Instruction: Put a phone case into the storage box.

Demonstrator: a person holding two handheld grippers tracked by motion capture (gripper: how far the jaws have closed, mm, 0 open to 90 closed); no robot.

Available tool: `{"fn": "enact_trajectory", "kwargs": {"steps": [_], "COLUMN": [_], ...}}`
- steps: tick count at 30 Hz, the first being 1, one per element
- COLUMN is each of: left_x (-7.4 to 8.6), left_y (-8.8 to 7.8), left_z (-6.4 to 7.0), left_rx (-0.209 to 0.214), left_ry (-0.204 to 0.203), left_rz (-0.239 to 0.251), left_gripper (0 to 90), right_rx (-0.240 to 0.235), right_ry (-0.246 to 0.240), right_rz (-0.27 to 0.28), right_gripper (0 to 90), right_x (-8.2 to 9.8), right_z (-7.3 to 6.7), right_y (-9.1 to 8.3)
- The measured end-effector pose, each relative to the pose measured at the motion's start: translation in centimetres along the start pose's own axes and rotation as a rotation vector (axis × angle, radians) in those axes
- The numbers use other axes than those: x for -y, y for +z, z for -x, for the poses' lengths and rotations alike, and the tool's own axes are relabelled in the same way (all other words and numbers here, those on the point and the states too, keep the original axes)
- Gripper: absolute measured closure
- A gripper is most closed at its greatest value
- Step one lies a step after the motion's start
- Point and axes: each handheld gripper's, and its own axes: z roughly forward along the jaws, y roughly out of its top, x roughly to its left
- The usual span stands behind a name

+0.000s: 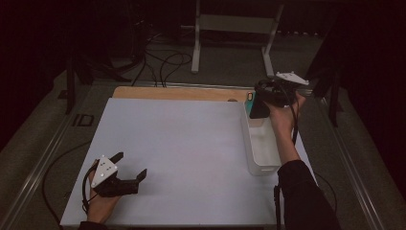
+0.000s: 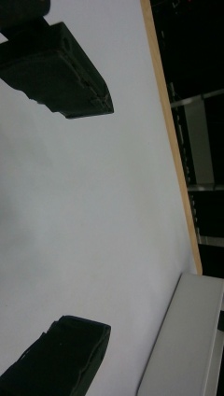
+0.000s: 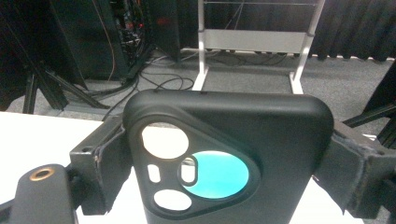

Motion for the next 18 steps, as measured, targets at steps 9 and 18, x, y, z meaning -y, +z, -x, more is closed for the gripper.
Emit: {"fn": "enact_trajectory", "kwargs": {"steps": [9, 18], "left_x": [0.0, 0.0], "left_y": [0.0, 0.0], "left_z": [0.0, 0.0], "left_rx": [0.000, 0.000], "left_ry": [0.002, 0.001], "left_rz": [-0.003, 0.000], "left_gripper": [0.0, 0.0], "right_rx": [0.005, 0.004], "right_ry": [-0.002, -0.001], "right_rz": [-0.021, -0.055], "right_gripper": [13.2, 13.2], "right_x": [0.8, 1.9], "right_z": [-0.1, -0.3], "right_y": [0.9, 2.0]}}
